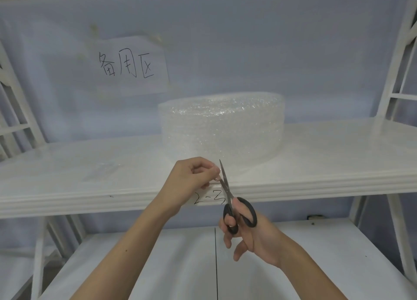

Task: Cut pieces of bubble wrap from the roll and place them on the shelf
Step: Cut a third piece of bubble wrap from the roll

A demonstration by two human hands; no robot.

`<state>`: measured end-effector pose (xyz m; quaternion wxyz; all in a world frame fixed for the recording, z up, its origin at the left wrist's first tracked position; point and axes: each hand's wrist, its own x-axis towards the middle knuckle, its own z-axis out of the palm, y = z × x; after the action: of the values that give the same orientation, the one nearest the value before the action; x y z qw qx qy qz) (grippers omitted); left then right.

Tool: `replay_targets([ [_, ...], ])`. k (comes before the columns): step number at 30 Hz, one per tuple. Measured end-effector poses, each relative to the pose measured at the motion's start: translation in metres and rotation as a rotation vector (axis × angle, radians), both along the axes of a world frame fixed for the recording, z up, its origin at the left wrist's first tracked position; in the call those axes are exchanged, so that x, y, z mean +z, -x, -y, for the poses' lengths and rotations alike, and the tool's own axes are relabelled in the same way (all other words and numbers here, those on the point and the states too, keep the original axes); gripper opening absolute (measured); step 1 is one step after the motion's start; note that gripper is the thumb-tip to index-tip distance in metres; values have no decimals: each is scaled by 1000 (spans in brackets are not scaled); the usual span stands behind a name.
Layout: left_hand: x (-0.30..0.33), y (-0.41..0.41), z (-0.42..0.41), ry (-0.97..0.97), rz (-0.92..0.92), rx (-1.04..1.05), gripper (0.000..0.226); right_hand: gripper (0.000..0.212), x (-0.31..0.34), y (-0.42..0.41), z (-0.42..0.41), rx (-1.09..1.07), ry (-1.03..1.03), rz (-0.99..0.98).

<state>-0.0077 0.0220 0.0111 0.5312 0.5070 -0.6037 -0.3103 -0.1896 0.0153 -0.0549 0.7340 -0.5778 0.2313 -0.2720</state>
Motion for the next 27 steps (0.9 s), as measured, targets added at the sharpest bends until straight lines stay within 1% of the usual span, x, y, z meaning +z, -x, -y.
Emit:
replay_targets([
  [9,1,2,0,-1,-12,3,7,51,-1,3,5,34,-48,44],
  [14,0,1,1,-5,-10,16,10,50,6,0,9,45,-40,75],
  [20,0,1,2,4,-4,10,8,47,7,-2,11,27,-15,104],
  [27,-1,-1,3,-5,-4,-12,7,44,5,-3,10,-56,83,85],
])
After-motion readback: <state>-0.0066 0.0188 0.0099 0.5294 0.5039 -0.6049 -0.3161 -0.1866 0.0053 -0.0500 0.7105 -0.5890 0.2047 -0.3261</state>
